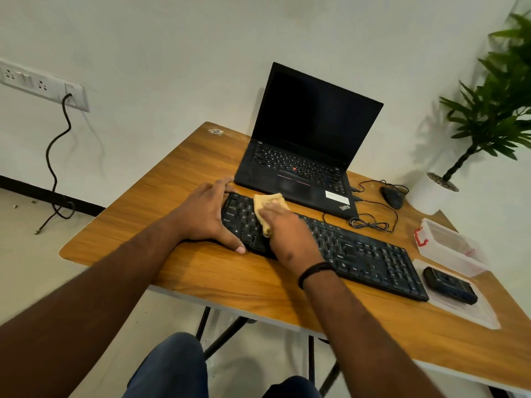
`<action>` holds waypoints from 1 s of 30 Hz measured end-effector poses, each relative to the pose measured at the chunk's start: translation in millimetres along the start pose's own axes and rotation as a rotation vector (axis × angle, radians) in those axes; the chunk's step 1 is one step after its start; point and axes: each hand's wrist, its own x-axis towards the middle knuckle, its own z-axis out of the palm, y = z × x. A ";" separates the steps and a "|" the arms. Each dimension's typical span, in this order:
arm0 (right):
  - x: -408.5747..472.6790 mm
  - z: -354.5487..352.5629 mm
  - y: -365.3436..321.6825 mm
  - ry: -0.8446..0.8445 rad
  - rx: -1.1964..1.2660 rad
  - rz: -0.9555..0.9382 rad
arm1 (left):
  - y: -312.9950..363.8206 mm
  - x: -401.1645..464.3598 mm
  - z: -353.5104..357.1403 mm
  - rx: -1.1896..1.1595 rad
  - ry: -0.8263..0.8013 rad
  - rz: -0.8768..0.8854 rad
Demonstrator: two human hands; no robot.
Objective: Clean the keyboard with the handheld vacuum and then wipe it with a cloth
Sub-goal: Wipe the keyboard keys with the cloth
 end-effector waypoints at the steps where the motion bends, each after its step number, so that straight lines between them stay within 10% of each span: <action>1: -7.0 -3.2 14.1 -0.014 -0.021 0.013 | -0.9 0.2 0.3 -0.001 0.000 0.000; 11: -39.7 -17.7 85.6 0.152 0.034 0.602 | -1.4 1.3 2.2 0.009 0.011 -0.004; 24: -34.4 6.9 -40.6 0.093 0.135 -0.036 | -1.5 3.1 1.8 0.017 0.001 -0.015; 30: -75.1 1.1 48.3 0.120 0.014 0.254 | -2.1 -0.2 -0.3 0.002 0.002 -0.027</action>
